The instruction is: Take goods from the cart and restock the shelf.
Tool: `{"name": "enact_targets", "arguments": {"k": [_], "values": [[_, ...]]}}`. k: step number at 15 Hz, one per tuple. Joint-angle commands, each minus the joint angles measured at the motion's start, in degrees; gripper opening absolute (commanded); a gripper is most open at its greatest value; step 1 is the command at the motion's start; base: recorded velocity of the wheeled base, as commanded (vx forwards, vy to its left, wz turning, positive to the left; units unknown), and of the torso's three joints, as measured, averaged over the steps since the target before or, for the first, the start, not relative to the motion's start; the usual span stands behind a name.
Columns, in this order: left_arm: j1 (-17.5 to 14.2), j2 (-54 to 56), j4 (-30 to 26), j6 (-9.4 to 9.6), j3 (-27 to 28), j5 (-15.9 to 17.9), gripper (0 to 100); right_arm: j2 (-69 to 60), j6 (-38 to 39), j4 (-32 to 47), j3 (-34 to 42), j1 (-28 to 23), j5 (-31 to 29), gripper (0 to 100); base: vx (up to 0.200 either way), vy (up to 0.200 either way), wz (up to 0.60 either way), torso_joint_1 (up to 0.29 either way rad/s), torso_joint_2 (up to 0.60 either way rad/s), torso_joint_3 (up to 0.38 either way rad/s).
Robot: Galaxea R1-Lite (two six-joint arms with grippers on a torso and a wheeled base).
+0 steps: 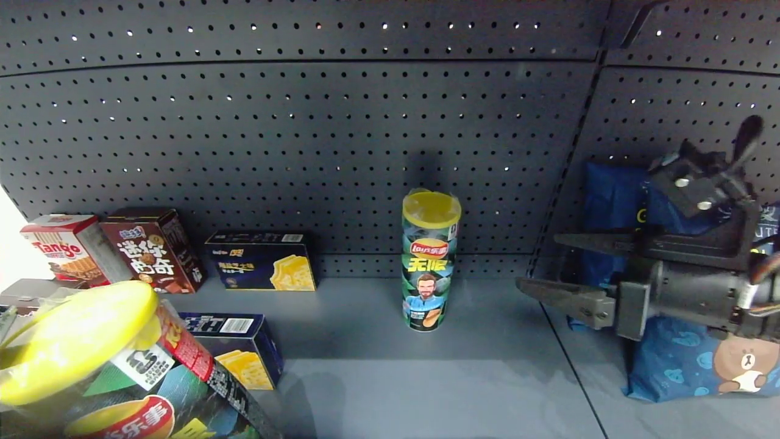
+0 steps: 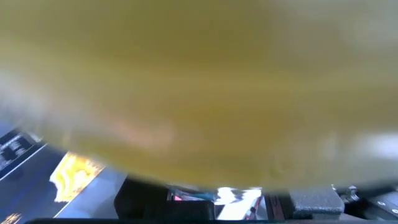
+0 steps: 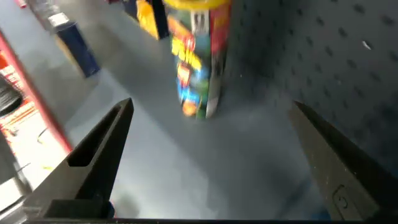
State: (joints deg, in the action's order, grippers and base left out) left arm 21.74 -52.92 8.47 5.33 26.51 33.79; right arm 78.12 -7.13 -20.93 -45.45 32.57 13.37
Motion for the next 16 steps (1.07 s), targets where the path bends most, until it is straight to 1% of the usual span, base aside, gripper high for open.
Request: {"name": "enact_targets", "arguments": {"k": [1,2,3,7,9,11,14,16], "values": [[1.1,-0.3,0.0,-0.05,-0.1,0.0,0,8.8,-0.3,-4.7,-0.6,0.0,2.9,100,0.000,0.000,0.00,0.000,0.00,0.000],[1.1,-0.4,0.0,-0.05,-0.5,0.1,0,10.6,-0.2,-7.6,-1.3,-0.8,7.9,100,0.000,0.000,0.00,0.000,0.00,0.000],[1.1,-0.5,0.0,-0.05,-0.5,0.1,0,11.8,-0.3,-9.2,-1.7,-1.5,10.7,100,0.000,0.000,0.00,0.000,0.00,0.000],[0.9,-1.7,0.0,-0.05,-0.1,0.1,0,15.7,-0.4,-15.1,-1.4,-3.2,19.5,100,0.000,0.000,0.00,0.000,0.00,0.000],[0.9,-1.7,0.0,-0.05,-0.1,0.0,0,17.2,-0.6,-16.2,-1.8,-3.7,20.9,100,0.000,0.000,0.00,0.000,0.00,0.000],[0.8,-1.7,0.0,-0.14,-0.1,0.0,0,20.1,-0.7,-17.2,-3.9,-4.2,22.5,100,0.000,0.000,0.00,0.000,0.00,0.000],[0.8,-1.7,-0.1,-0.14,-0.5,0.0,0,24.9,-0.7,-18.6,-7.8,-4.3,27.2,100,0.000,0.000,0.00,0.000,0.00,0.000],[0.8,-1.7,-0.1,-0.23,-0.7,0.0,0,28.3,-0.7,-20.5,-9.0,-4.4,29.8,100,0.000,0.000,0.00,0.000,0.00,0.000]]}}
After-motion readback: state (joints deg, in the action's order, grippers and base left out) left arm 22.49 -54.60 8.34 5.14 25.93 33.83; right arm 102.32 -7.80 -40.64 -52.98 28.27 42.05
